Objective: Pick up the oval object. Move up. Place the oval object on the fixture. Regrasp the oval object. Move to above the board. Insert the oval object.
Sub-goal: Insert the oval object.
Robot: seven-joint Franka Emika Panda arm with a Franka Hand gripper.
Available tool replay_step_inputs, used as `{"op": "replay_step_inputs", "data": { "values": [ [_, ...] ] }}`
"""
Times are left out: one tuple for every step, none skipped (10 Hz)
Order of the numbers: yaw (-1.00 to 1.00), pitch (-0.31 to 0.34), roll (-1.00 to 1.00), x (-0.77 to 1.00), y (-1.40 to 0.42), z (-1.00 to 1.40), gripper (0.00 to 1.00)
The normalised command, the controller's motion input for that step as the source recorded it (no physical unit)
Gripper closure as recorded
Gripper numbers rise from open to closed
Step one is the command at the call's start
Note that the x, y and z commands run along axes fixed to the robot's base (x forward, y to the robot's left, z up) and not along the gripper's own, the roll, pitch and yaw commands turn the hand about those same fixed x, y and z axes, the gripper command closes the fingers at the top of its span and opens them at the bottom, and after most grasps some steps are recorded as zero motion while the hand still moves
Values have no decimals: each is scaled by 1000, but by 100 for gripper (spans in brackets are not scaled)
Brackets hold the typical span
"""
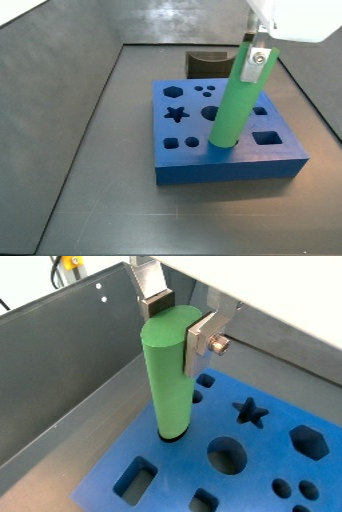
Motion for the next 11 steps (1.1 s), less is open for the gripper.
{"op": "replay_step_inputs", "data": {
  "values": [
    [31, 0, 0, 257, -54, -374, 100],
    [69, 0, 0, 200, -6, -423, 100],
    [80, -1, 0, 71, 0, -517, 100],
    [63, -34, 0, 0, -11, -609, 100],
    [0, -83, 0, -51, 0, -666, 100],
    [0, -129, -31, -123, 77, -546, 100],
    [0, -131, -146, 51, 157, -194, 100],
    [0, -149, -149, 83, 131, 0, 100],
    [0, -234, -149, 57, 146, -46, 100],
    [34, -351, -33, -126, 26, -557, 100],
    [26, -297, 0, -214, 26, -680, 100]
  ]
}}
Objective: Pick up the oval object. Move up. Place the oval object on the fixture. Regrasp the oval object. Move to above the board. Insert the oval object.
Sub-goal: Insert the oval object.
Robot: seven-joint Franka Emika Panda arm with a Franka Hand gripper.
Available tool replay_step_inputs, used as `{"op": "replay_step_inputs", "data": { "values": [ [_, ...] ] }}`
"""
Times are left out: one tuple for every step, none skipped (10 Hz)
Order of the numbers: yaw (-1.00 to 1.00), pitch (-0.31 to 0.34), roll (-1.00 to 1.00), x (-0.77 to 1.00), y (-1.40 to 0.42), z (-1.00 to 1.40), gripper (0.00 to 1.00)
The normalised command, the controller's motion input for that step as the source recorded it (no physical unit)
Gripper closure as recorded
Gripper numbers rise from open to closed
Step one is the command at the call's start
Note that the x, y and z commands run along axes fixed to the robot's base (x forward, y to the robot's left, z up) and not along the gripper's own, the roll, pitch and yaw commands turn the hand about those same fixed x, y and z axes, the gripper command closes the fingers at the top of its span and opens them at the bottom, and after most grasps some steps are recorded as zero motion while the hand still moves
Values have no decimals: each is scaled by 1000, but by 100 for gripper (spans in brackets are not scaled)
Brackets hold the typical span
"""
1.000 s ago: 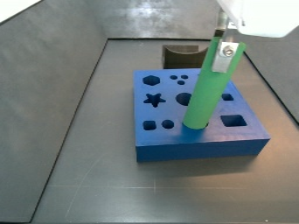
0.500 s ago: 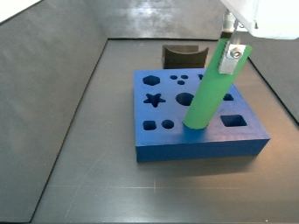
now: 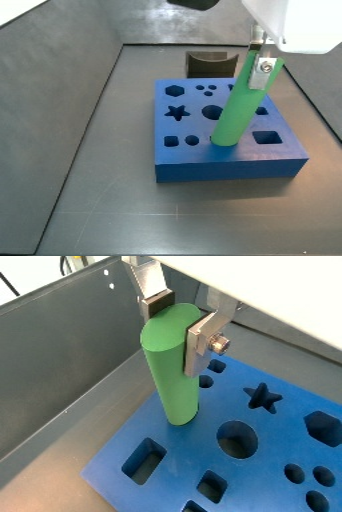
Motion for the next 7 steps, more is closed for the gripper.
{"op": "replay_step_inputs", "data": {
  "values": [
    [0, -266, 0, -274, 34, -754, 100],
    [0, -220, 21, -269, 0, -851, 100],
    [0, -164, 86, -209, 0, -940, 100],
    [0, -100, 166, -177, 0, -957, 100],
    [11, -47, 214, -71, -26, -923, 100],
    [0, -94, 0, -86, 0, 0, 100],
    [0, 0, 0, 0, 0, 0, 100]
  ]
}}
